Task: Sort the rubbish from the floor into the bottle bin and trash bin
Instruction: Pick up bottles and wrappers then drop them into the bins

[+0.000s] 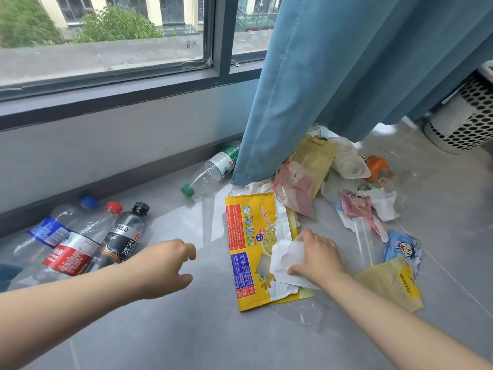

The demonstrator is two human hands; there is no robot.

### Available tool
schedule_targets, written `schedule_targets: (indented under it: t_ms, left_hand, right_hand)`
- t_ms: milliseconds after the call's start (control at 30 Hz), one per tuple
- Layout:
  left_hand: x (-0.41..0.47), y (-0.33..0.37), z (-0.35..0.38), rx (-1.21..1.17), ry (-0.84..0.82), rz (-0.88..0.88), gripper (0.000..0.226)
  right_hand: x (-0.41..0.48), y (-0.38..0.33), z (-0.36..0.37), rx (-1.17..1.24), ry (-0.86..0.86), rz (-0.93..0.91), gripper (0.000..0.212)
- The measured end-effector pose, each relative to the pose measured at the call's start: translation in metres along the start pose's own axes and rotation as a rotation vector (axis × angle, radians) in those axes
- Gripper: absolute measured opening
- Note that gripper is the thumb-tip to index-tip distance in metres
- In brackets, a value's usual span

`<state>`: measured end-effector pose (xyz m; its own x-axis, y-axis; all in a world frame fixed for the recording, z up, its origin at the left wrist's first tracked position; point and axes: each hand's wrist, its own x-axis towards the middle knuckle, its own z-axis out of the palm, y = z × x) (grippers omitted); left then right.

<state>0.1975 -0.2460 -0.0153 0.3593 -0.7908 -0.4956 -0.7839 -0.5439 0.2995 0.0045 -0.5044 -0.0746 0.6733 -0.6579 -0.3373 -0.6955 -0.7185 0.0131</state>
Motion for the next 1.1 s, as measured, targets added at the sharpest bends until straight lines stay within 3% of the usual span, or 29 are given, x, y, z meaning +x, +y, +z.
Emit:
schedule_targets:
  t_ms: [133,200,367,633,867,1100]
  left_hand:
    - [-0.001,0.001,-0.001,-0.006,0.015,0.01,0.04]
    - [-0.002,0.0,-0.003,-0.008,0.02,0.008,0.04]
    - [-0.005,-0.008,-0.004,-0.001,0.016,-0.018,0.039]
    - [-0.003,-0.011,-0.002,0.016,0.007,-0.016,0.039]
    - [-0.003,-0.015,0.0,0.02,0.012,-0.027,0.039]
    - [-0.004,-0.017,0.004,0.033,0.007,-0.03,0.039]
  right_hand:
    - [-0.003,0.003,-0.014,0.319,-0.142,0.086,0.055]
    - [0.003,0.005,-0.019,0.527,-0.214,0.113,0.053]
    - [0.015,-0.008,-0.022,0.888,-0.24,0.22,0.093]
    - [0.016,-0.032,-0.011,0.832,-0.216,0.241,0.035]
    - [0.009,-0.054,-0.003,0.773,-0.169,0.339,0.096]
    - [0.002,-0.076,0.011,0.76,-0.23,0.354,0.098]
